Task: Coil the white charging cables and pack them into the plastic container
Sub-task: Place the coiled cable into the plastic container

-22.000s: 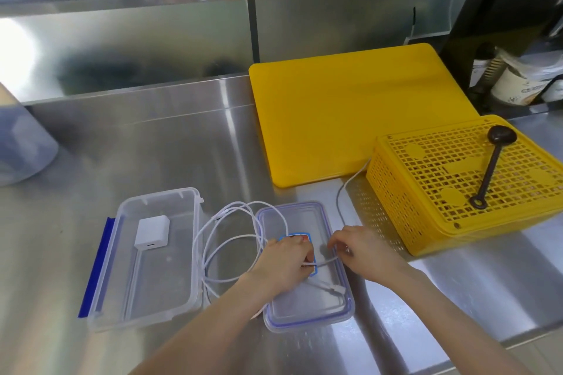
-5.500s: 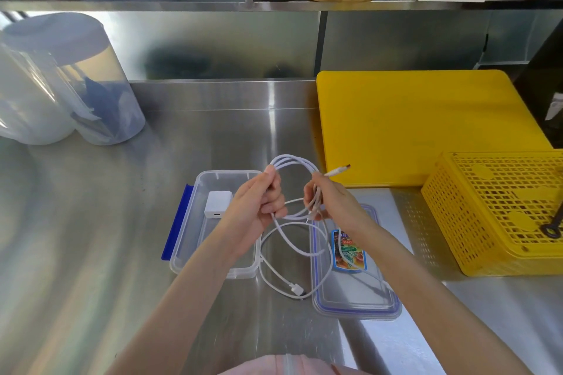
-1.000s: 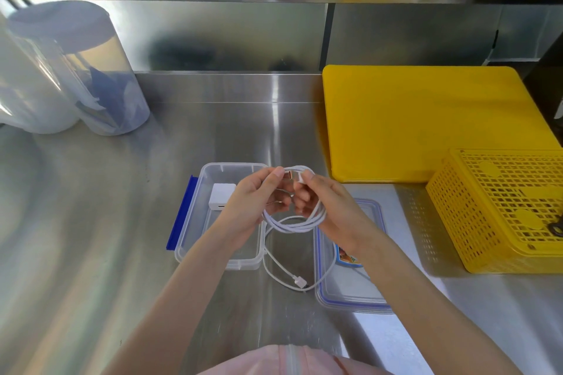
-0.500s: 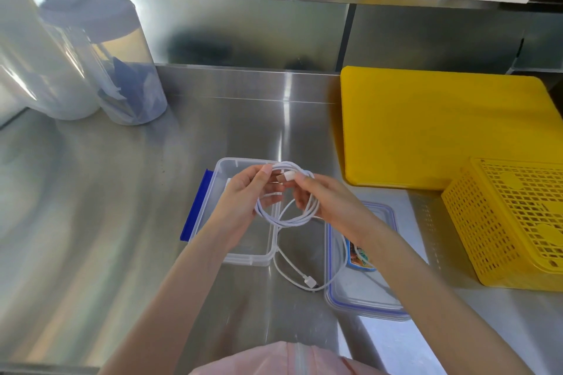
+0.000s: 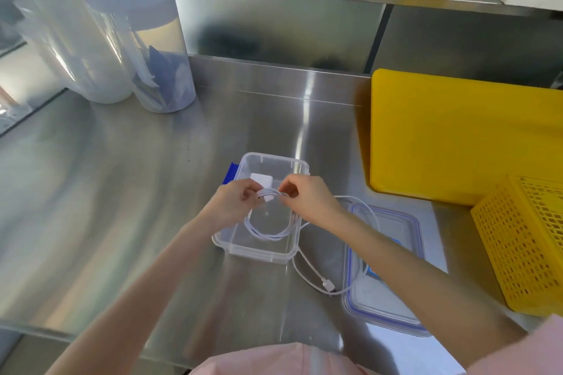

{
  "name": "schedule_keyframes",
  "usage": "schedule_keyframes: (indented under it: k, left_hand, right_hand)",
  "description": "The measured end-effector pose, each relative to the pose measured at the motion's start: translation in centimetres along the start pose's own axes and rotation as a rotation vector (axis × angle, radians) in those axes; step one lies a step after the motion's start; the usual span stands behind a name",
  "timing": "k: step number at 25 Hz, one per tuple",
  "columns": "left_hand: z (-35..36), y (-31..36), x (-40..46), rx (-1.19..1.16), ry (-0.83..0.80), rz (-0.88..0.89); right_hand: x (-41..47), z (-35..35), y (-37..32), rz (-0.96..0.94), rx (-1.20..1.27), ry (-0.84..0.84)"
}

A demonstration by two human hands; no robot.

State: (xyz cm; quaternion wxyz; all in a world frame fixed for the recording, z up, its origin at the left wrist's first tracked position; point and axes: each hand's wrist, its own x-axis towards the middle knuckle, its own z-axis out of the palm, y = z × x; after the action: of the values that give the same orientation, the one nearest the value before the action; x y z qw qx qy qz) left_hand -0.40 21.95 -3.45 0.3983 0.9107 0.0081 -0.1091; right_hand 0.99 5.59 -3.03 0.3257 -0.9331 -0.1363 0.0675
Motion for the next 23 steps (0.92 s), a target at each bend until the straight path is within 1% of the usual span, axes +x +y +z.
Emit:
schedule_keyframes:
  k: [4,7,10,13,15,17,20,23]
  left_hand:
    - [0.0,-0.9,1.4,0.447,-0.159,0.076]
    - [1.1,-1.1,1.9,0.706,-0.213,0.101]
    - [2.4,-1.2,2.1,0.744,-0.222,0.093]
    - [2.9,-1.6,2.3,0.717,-0.214,0.063]
    - [2.9,-1.8,2.4,0.724,-0.205,0.06]
    - [2.9,-1.9,2.5,0.737,-0.207,0.07]
    - [2.6,-1.4,2.4,0.71,-0.212,0.071]
    - [2.7,-0.3,1.9,0.604,-0.146,0.121]
  right_hand:
    - [0.9,1.6,-0.2,-0.068,-0.24,-0.157]
    - [1.2,2.5,-0.3,-0.126,-0.462,-0.231]
    - [1.2,3.1,-0.2,-0.15,-0.618,-0.254]
    - [1.3,3.5,0.1,-0.153,-0.679,-0.261]
    - [1.5,3.5,0.2,-0.157,-0.671,-0.266]
    - [1.5,3.3,0.4,-0.183,-0.613,-0.26]
    - [0.8,2.2,1.2,-0.218,-0.41,-0.19]
    - [-0.8,0.6,2.4,-0.148,-0.165,-0.039]
